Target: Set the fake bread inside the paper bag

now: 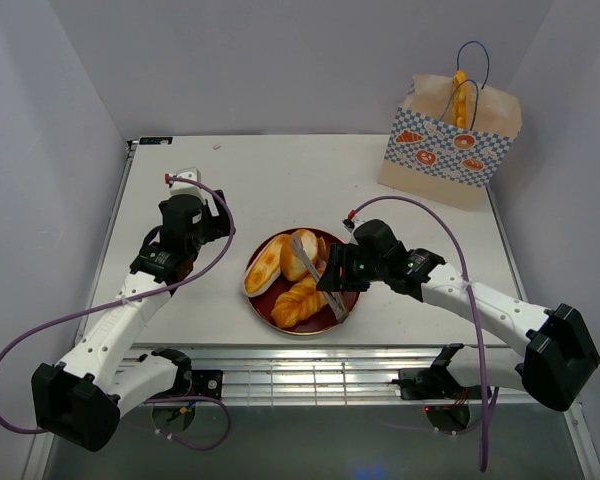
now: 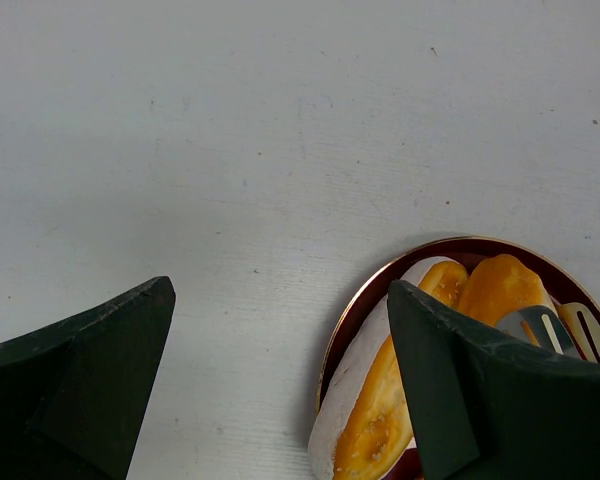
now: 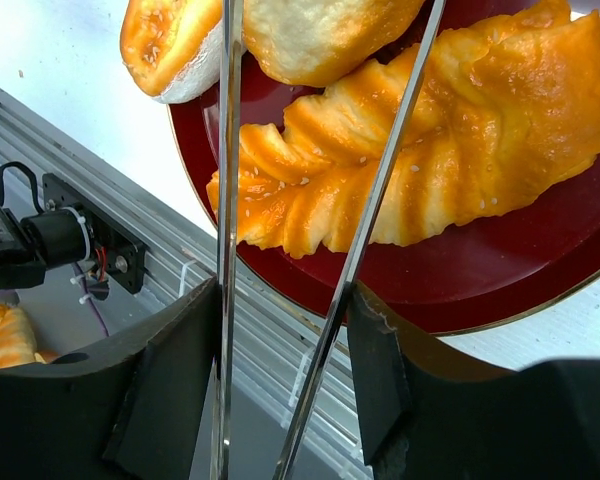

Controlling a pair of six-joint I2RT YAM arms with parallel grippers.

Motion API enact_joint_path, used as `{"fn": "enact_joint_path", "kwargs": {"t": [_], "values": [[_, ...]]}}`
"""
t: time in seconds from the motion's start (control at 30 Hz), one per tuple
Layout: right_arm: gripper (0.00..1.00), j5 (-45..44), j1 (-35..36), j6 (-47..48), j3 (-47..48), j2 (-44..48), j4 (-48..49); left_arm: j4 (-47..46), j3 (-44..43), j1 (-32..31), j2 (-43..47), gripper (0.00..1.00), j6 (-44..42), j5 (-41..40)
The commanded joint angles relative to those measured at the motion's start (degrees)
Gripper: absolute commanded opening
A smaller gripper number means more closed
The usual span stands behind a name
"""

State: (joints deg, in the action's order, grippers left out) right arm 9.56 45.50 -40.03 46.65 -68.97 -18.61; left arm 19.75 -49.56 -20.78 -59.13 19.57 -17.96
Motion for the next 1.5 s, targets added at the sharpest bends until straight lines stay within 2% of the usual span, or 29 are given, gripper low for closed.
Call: {"fn": "enact_joint_path", "kwargs": {"t": [0.0, 0.23, 0.37, 0.67, 1.47], "values": [[0.49, -1.65, 0.65, 1.01, 3.26, -0.02, -0.63, 0.03, -1.77, -0.23, 1.74, 0.98, 0.38, 0.55], [0.40, -3.32, 1.09, 1.53, 3.71, 1.55, -2.74, 0.03, -1.77, -0.23, 1.74, 0.98, 0.47, 0.90], [0.27, -3.32, 1.09, 1.45, 2.74, 2.26, -3.10, -0.06, -1.77, -0.23, 1.74, 0.98, 0.47, 0.90], [0.08, -1.04, 1.35, 0.92, 2.30, 3.84, -2.31, 0.03, -1.77, -0.23, 1.83, 0.98, 0.47, 0.82], [0.08, -3.41, 1.35, 2.15, 7.57, 9.99, -5.64, -0.06, -1.68, -0.23, 1.83, 0.98, 0.38, 0.29]]}}
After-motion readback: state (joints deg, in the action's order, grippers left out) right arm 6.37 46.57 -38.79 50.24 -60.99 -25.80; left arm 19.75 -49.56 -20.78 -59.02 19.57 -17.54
